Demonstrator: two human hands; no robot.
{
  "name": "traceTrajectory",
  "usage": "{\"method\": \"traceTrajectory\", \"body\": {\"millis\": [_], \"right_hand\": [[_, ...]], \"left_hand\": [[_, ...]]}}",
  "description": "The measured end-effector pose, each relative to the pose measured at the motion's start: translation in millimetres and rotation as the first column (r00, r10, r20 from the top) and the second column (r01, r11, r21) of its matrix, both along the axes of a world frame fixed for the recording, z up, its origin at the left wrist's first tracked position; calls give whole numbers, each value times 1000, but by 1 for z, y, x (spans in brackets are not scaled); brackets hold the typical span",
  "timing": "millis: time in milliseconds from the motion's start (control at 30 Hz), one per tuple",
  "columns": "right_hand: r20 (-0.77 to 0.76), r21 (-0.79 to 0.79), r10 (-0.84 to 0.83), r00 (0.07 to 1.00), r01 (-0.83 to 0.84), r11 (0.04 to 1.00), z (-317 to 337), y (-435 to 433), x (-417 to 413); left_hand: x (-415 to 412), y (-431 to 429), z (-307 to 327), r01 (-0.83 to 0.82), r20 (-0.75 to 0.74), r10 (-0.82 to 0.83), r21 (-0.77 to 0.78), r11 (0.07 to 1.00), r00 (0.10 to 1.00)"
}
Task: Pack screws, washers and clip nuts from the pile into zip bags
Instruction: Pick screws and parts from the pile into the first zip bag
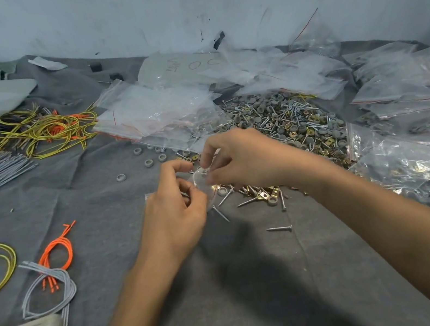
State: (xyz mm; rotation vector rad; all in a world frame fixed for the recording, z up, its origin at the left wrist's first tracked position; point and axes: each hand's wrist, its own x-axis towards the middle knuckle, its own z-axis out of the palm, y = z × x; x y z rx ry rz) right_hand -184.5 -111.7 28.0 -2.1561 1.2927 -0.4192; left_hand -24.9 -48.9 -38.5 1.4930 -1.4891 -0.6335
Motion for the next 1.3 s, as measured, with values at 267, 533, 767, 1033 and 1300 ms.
{"method": "traceTrajectory", "body": {"millis": [267,533,767,1033,1300], "right_hand": [[-457,-45,-38,889,19,999,-18,-4,-68],[-557,-56,-58,828,32,998,-29,-2,-75],[-519,-87,-75,851,35,996,-30,0,-85],[-519,7,23,854,-22,1000,-32,-1,-86],[-574,-34,26,819,-56,998,-37,0,-91]], "left_hand": [[1,0,-3,31,0,-31,-1,1000,1000],[1,-1,-6,25,18,-25,2,1000,1000],[1,-1,-7,24,23,-24,4,1000,999],[1,0,-6,27,23,-27,12,1000,999],[2,0,-7,45,26,-45,7,999,999]]}}
